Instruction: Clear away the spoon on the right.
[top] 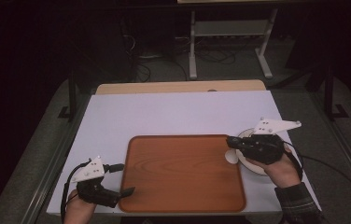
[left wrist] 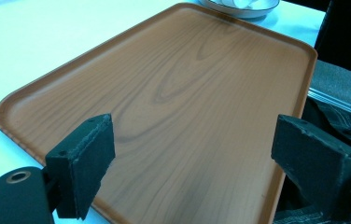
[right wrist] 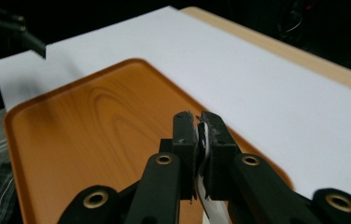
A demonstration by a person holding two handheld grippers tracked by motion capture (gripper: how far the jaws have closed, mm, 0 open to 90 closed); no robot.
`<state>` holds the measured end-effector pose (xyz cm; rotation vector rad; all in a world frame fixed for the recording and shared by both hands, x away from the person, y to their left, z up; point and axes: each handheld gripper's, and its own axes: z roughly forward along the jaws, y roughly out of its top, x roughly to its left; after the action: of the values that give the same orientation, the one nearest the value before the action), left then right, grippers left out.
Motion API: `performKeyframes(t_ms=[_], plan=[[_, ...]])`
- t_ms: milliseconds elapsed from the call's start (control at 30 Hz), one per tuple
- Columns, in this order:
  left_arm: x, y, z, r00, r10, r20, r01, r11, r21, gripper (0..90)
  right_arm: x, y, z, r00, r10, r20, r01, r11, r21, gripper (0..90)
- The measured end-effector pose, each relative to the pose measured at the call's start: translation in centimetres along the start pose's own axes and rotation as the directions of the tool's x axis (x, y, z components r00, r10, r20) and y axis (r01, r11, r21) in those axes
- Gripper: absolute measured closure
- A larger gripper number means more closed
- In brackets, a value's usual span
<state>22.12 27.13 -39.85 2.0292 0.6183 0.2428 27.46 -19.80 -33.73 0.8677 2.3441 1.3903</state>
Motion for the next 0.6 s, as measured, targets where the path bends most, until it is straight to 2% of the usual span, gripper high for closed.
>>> performKeyframes(t_ms=[133, 600], plan=[[0.0, 0.0, 0.0, 1.0000, 0.001, 0.000, -0.001, 1.0000, 0.001, 13.0, 0.3, -0.4, 1.1, 0.9996, -0.009, -0.026, 0.011, 0.999, 0.041, 84.1], [-0.1, 0.0, 0.1, 1.0000, 0.001, 0.003, -0.001, 1.0000, 0.005, 13.1, 0.4, -1.3, 3.6, 0.9975, -0.004, -0.071, 0.013, 0.992, 0.123, 84.0]])
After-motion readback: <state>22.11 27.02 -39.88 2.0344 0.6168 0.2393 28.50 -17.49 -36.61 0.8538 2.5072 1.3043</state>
